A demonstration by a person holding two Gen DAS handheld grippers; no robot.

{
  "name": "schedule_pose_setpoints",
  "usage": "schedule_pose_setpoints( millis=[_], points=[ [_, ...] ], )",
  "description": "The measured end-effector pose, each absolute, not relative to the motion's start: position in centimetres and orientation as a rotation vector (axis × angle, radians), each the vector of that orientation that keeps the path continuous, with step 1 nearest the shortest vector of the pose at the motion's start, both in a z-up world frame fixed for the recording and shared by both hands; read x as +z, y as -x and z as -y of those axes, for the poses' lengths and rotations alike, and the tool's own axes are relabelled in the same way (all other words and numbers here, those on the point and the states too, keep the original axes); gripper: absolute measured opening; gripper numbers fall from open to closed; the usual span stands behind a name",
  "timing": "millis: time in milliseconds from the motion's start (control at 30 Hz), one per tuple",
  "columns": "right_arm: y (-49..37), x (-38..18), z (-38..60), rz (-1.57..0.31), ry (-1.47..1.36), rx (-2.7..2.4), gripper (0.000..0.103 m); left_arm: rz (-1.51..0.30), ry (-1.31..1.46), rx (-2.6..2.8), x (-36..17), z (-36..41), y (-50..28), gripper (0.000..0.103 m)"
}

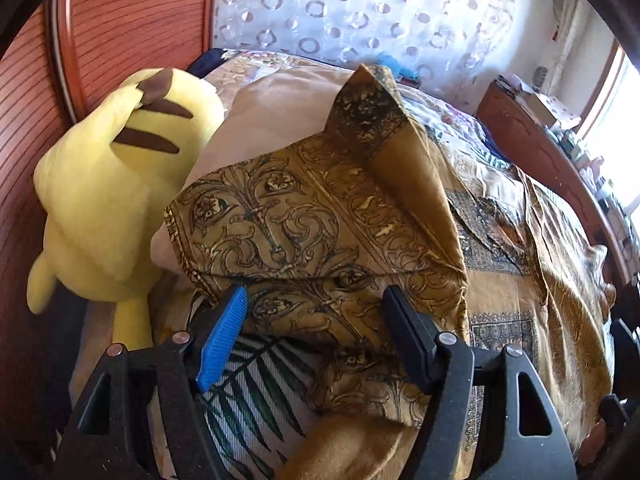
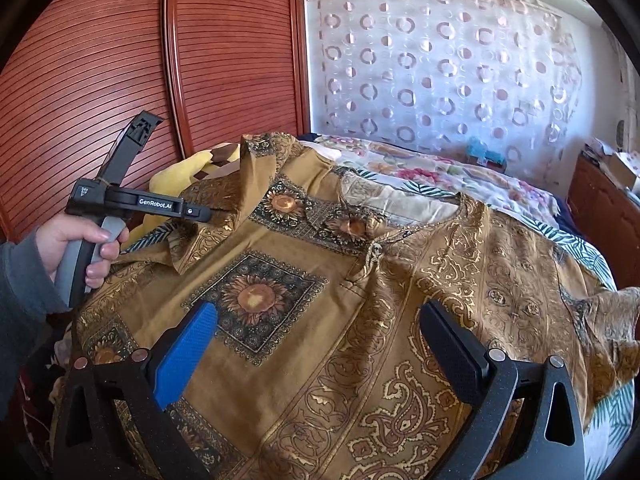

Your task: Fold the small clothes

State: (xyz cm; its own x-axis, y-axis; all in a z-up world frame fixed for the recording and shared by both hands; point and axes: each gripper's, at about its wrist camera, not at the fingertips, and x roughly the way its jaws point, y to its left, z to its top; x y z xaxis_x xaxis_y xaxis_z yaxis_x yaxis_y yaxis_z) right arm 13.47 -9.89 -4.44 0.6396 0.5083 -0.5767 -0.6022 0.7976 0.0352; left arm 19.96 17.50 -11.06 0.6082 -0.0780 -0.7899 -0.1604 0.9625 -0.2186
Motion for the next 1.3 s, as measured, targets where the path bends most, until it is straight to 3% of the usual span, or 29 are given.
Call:
schedule_pose_setpoints(
  millis=[167, 300, 733, 867, 933, 1000, 1067, 1300],
  points=[
    [-13.4, -4.5, 9.8, -0.603, 0.164, 0.639, 0.101, -0.901, 0.24, 0.077, -11.3, -16.7, -19.7, 0.07],
    [-13.6, -4.7, 9.3, -0.611, 0.186, 0.638, 0.101, -0.879, 0.191, 0.079, -11.1, -16.3, -19.6, 0.013],
    [-13.3, -4.4, 10.8, -0.596, 0.17, 0.605, 0.101, -0.672, -0.033, -0.092, -3.5, -9.5, -17.2, 0.01],
    [-13.3, -4.3, 12.5, -0.596, 0.138, 0.578, 0.101, -0.622, -0.089, -0.167, -2.3, -6.2, -15.7, 0.02],
    [-13.4, -4.3, 13.1, -0.601, 0.131, 0.565, 0.101, -0.585, -0.073, -0.194, -1.5, -5.7, -14.4, 0.034],
    [-13.6, -4.3, 13.3, -0.605, 0.135, 0.555, 0.101, -0.547, -0.04, -0.216, -0.8, -5.9, -13.1, 0.063],
    [-13.7, -4.2, 13.4, -0.606, 0.134, 0.548, 0.101, -0.517, -0.012, -0.213, -0.4, -6.3, -11.9, 0.078],
    [-14.3, -3.3, 12.3, -0.596, 0.137, 0.585, 0.101, -0.538, 0.004, -0.102, -2.5, -9.6, -9.6, 0.08]
  ],
)
